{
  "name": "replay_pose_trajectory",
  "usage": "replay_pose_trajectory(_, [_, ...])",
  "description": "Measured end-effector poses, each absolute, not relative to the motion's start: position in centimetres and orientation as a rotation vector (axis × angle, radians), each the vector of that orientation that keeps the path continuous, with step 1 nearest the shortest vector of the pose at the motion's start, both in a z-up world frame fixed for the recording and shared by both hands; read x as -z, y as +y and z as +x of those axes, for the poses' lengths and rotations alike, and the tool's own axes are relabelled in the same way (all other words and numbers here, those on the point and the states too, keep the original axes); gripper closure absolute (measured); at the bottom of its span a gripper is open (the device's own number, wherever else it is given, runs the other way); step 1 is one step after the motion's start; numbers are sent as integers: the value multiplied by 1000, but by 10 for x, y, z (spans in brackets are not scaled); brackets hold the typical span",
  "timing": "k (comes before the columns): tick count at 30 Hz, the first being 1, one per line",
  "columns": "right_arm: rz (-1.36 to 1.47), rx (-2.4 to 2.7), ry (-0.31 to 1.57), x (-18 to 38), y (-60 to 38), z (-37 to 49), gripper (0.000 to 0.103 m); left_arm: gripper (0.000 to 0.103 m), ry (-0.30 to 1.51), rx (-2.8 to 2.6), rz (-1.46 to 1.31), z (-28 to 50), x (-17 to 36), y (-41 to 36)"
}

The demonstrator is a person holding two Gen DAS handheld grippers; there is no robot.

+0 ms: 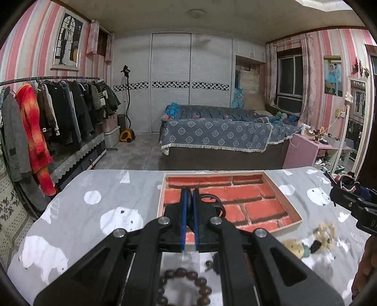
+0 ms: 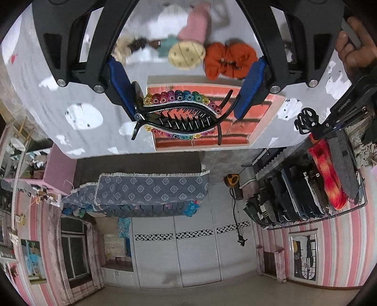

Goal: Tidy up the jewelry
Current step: 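Lower the hair claw into a box compartment and open the right tool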

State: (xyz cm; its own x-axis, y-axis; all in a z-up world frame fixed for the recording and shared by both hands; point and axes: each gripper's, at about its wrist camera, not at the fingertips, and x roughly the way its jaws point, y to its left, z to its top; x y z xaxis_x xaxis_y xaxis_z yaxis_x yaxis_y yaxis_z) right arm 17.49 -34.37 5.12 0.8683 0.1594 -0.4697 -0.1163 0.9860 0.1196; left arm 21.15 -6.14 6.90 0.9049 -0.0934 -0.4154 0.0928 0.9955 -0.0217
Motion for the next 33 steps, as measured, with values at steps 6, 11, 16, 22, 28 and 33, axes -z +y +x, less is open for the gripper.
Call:
replay_pose_trajectory(6, [86, -163, 517, -54, -336, 217, 23, 98, 456, 94, 1, 251, -65, -68])
replay_pose_trajectory(11, [115, -159, 524, -42, -337, 252, 22, 98, 497, 91, -36, 282, -48, -63])
replay_pose_trajectory(16, [135, -157, 585, -11, -338, 288, 22, 98, 549, 97, -64, 311, -23, -61])
replay_pose_trajectory(22, [143, -173, 673, 28, -337, 310, 22, 98, 613, 101, -73, 327, 13, -63])
replay_pose_trajectory(28, [96, -165, 744, 52, -328, 321, 22, 98, 644, 100, -45, 333, 24, -69])
replay_pose_trajectory(33, [86, -146, 802, 65, -326, 328, 22, 98, 721, 101, -59, 349, 37, -63])
